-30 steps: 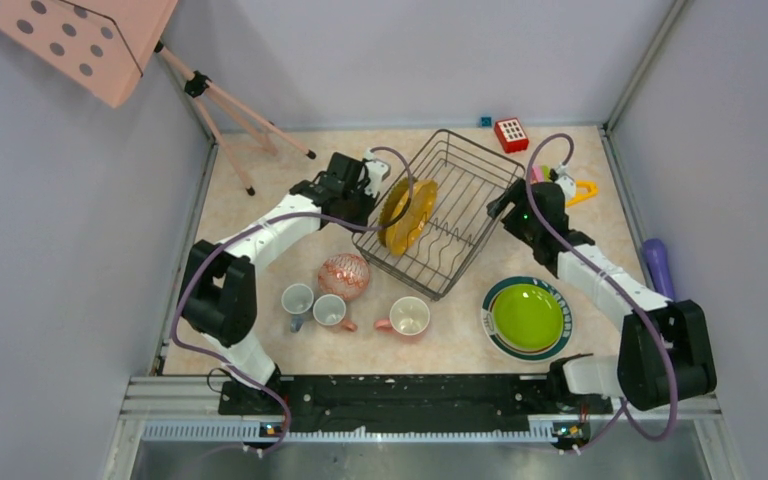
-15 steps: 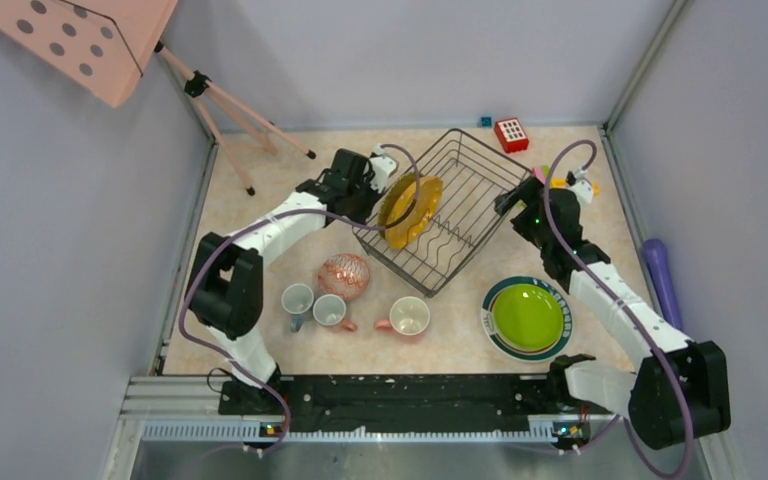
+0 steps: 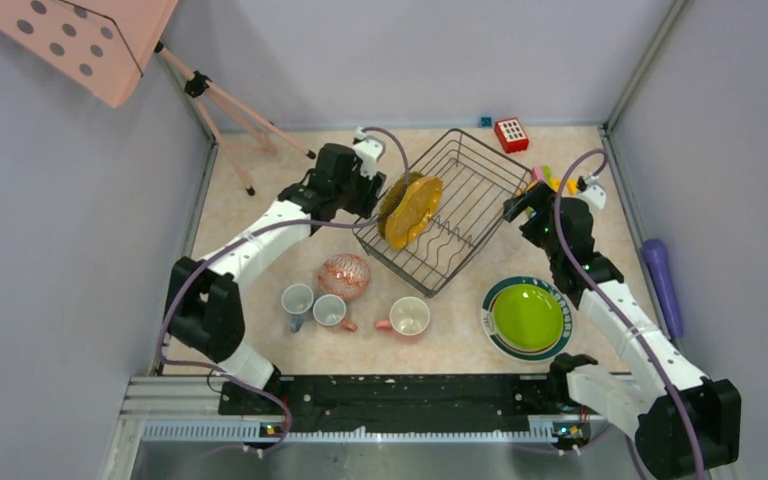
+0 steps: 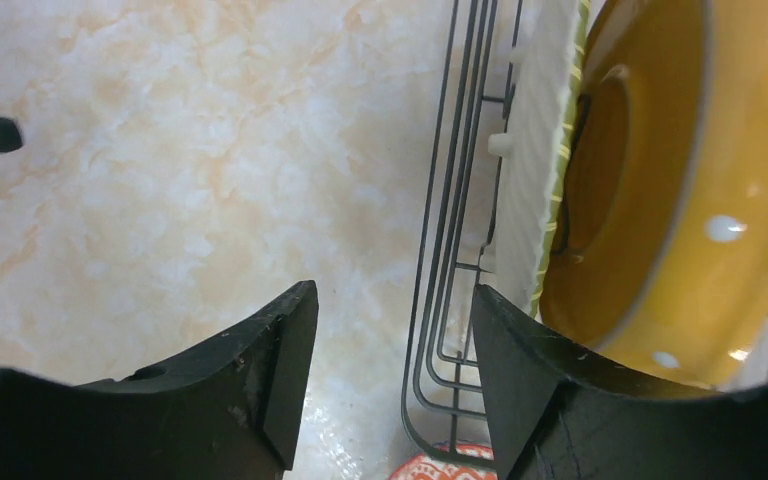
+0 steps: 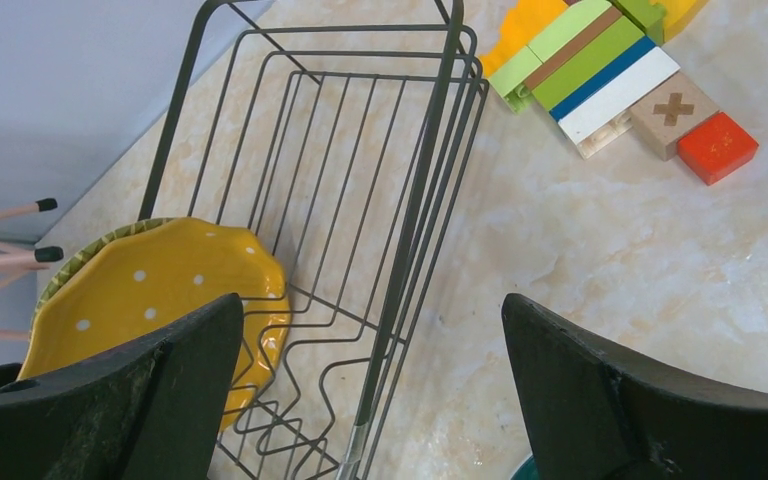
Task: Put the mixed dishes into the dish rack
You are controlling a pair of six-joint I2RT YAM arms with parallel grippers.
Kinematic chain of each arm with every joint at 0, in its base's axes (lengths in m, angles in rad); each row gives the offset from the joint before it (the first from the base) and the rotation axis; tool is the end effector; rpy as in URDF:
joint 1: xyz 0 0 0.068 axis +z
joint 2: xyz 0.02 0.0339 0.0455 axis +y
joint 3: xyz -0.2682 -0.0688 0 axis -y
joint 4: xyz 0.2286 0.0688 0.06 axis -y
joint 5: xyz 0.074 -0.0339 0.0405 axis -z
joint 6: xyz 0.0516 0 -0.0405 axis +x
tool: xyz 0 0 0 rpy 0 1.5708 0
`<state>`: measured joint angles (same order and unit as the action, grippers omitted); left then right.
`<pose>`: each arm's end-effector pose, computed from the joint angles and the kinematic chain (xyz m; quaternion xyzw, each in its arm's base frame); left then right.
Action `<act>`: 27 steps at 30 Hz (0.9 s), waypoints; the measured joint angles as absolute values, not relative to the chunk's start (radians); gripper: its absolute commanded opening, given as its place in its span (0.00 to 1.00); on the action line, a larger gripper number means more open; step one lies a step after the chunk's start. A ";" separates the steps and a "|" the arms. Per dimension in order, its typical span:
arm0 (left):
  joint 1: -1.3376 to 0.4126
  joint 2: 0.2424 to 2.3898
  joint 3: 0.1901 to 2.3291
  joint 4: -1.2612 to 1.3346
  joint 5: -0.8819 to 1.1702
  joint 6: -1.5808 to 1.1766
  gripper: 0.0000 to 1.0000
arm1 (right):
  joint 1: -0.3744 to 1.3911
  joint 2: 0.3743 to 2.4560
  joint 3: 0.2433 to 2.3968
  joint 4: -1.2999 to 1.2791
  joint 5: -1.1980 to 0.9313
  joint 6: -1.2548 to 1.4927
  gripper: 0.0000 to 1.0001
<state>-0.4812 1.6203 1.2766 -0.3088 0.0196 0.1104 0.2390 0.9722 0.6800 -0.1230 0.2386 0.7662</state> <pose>0.3262 -0.1715 0.2846 0.2655 0.8562 -0.0903 0.4339 0.2153 0.0399 0.2766 0.2795 0.7860 0.1739 0.5233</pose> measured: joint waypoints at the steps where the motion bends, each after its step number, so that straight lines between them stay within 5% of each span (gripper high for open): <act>1: -0.482 1.597 1.272 -0.308 0.009 0.088 0.61 | 0.239 0.970 0.680 -0.125 0.239 0.764 0.99; 4: -0.482 1.523 1.254 -0.308 -0.041 0.010 0.60 | 0.239 0.956 0.673 -0.128 0.239 0.759 0.99; 10: -0.476 1.362 1.153 -0.337 -0.155 -0.162 0.85 | 0.239 0.933 0.661 -0.131 0.234 0.743 0.99; 17: -0.458 1.205 0.923 -0.406 -0.178 -0.295 0.79 | 0.239 0.899 0.632 -0.115 0.196 0.717 0.99; 27: -0.416 1.241 0.862 -0.460 -0.160 -0.331 0.69 | 0.239 0.896 0.616 -0.103 0.151 0.708 0.99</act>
